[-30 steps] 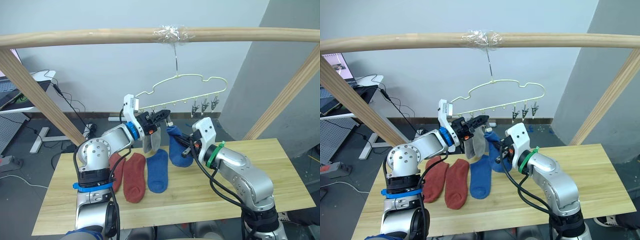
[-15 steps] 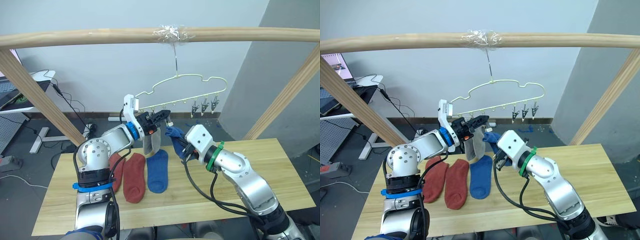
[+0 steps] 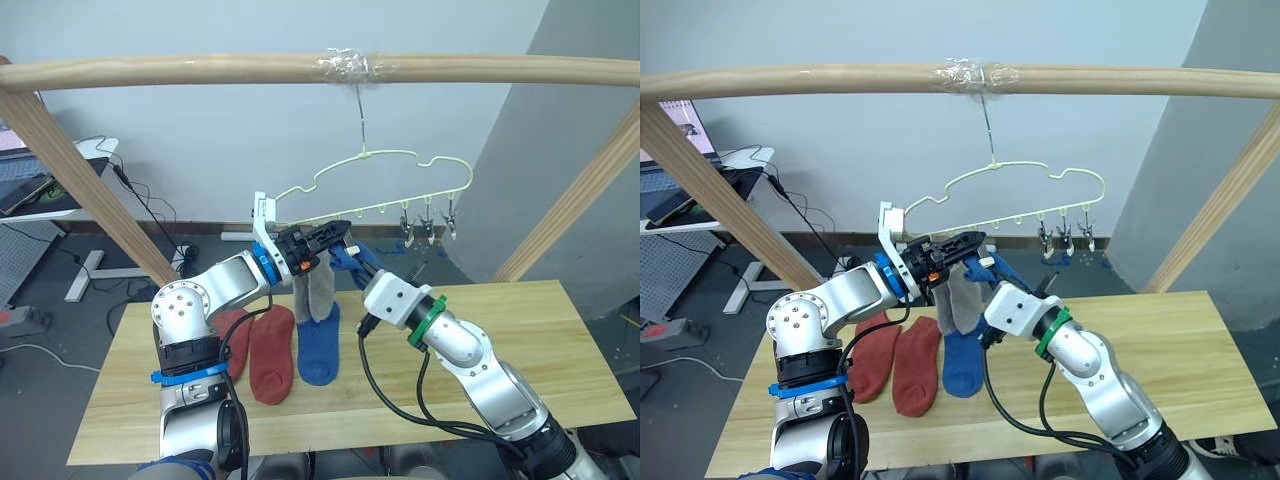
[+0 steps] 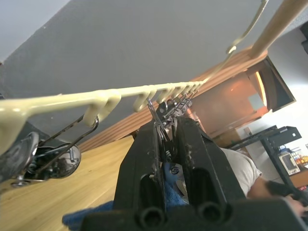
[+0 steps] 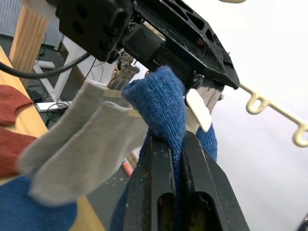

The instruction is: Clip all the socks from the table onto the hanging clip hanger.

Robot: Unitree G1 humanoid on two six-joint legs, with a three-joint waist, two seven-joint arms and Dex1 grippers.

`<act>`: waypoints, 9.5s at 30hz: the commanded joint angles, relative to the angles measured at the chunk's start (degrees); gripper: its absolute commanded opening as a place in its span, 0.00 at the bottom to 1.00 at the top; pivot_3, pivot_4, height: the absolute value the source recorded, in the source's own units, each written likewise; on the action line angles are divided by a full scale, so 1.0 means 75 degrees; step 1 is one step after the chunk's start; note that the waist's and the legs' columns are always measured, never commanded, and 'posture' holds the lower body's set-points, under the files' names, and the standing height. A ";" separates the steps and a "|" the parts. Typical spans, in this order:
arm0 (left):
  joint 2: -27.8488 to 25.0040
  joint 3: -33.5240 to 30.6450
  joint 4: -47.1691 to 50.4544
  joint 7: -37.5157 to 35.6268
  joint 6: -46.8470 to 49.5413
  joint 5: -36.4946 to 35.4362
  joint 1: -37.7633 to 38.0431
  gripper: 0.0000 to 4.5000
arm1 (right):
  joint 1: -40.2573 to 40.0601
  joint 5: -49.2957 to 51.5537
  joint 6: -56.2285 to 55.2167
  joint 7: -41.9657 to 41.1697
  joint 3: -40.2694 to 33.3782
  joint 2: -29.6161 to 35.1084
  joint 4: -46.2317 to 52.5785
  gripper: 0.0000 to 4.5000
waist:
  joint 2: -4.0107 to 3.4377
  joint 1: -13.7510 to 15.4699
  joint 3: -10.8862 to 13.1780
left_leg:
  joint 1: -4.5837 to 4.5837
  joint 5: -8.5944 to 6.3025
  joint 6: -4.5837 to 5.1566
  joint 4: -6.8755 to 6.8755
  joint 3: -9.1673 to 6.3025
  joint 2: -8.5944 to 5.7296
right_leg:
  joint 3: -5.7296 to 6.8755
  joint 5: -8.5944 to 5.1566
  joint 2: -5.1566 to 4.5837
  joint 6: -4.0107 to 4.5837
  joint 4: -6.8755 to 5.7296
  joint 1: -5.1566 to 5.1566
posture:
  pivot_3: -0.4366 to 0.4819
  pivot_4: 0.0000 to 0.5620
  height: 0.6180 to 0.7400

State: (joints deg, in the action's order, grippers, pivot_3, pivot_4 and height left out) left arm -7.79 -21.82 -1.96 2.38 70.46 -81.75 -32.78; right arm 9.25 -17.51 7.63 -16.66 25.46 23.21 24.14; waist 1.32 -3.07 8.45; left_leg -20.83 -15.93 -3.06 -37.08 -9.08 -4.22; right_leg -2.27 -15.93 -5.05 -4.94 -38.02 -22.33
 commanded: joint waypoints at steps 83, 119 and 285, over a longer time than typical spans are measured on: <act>-0.0691 0.0656 0.0122 0.0157 -0.0989 -0.1008 -0.0125 0.04 | -0.0420 -0.0685 -0.2305 0.0097 -0.0775 -0.0961 -0.1171 0.01 | 0.0003 0.0026 0.0005 | 0.0002 0.0001 -0.0001 0.0003 0.0005 0.0001 | -0.0005 0.0000 0.0002 0.0001 0.0003 0.0001 | 0.39 0.23 1.00; -0.0924 0.0782 0.0859 -0.0392 -0.1323 -0.1114 0.0197 0.89 | -0.0110 -0.0605 -0.2399 0.0068 -0.0925 -0.1040 -0.1266 0.00 | 0.0002 0.0020 0.0004 | 0.0003 0.0001 -0.0001 0.0003 0.0006 0.0002 | -0.0006 0.0000 0.0002 0.0001 0.0001 0.0001 | 0.39 0.21 1.00; -0.3199 0.2236 0.4669 -0.5377 -0.6919 0.6692 0.5444 1.00 | 0.2851 0.2945 0.1940 0.1413 -0.3346 -0.3174 -0.3072 0.00 | -0.0162 0.0172 0.0026 | 0.0006 -0.0019 0.0037 0.0056 0.0003 0.0029 | 0.0001 0.0000 0.0021 0.0021 0.0019 -0.0011 | 0.52 0.24 1.00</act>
State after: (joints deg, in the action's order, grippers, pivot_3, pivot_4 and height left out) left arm -31.65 -4.80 31.62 -38.14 19.10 -32.42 7.89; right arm 30.00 3.62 22.03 -5.22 1.14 -1.13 -0.37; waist 0.10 -1.78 8.65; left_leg -20.79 -16.08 -2.78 -36.66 -9.05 -4.00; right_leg -2.27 -15.93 -4.89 -4.79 -37.88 -22.41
